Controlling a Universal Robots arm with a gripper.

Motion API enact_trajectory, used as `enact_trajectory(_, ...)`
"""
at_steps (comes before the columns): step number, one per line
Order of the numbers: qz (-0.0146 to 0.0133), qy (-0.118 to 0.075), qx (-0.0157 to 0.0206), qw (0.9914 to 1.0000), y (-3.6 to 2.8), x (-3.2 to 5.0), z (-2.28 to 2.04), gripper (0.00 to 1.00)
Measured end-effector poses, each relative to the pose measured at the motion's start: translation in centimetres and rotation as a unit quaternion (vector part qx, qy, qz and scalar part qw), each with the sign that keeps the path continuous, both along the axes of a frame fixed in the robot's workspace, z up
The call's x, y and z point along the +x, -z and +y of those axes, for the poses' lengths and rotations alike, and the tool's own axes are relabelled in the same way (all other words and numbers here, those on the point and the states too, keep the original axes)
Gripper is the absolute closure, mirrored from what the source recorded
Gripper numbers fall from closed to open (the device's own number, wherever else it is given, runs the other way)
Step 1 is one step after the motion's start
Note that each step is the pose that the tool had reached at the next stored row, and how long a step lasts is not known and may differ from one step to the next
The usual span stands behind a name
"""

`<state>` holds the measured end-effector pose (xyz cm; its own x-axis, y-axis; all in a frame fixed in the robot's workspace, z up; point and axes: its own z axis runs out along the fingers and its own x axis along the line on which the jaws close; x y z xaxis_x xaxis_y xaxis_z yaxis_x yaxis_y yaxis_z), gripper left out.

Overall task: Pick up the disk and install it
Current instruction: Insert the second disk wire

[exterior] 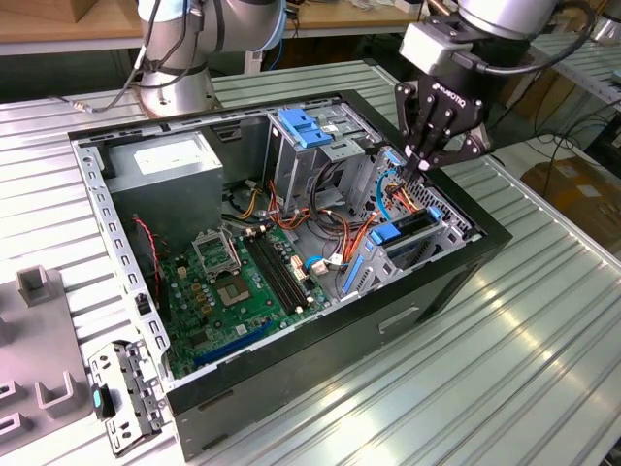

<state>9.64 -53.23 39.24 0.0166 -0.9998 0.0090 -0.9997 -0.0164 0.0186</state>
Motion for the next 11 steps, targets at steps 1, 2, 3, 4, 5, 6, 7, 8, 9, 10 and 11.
enact_trajectory(1,0.0001,0.000,-0.0036,0.99999,-0.27,0.00,0.44,0.89)
enact_trajectory(2,0.0000,0.000,-0.0072,0.99997,-0.34,0.00,0.74,0.89)
enact_trajectory(3,0.0001,0.000,-0.0118,0.99993,-0.36,0.00,1.06,0.89)
enact_trajectory(4,0.0001,0.000,-0.0201,0.99980,-0.35,0.00,1.49,0.89)
enact_trajectory(5,0.0001,0.000,-0.0261,0.99966,-0.36,0.00,1.74,0.89)
enact_trajectory(6,0.0001,0.000,-0.0337,0.99943,-0.35,0.00,2.09,0.89)
enact_trajectory(7,0.0001,0.000,-0.0398,0.99921,-0.36,0.00,2.39,0.89)
enact_trajectory(8,0.0001,0.000,-0.0451,0.99898,-0.35,0.00,2.67,0.89)
enact_trajectory(9,0.0001,0.000,-0.0503,0.99874,-0.34,0.00,2.99,0.89)
enact_trajectory(10,0.0001,0.000,-0.0520,0.99865,-0.35,0.01,3.09,0.89)
enact_trajectory(11,0.0001,0.000,-0.0529,0.99860,-0.35,0.00,3.20,0.89)
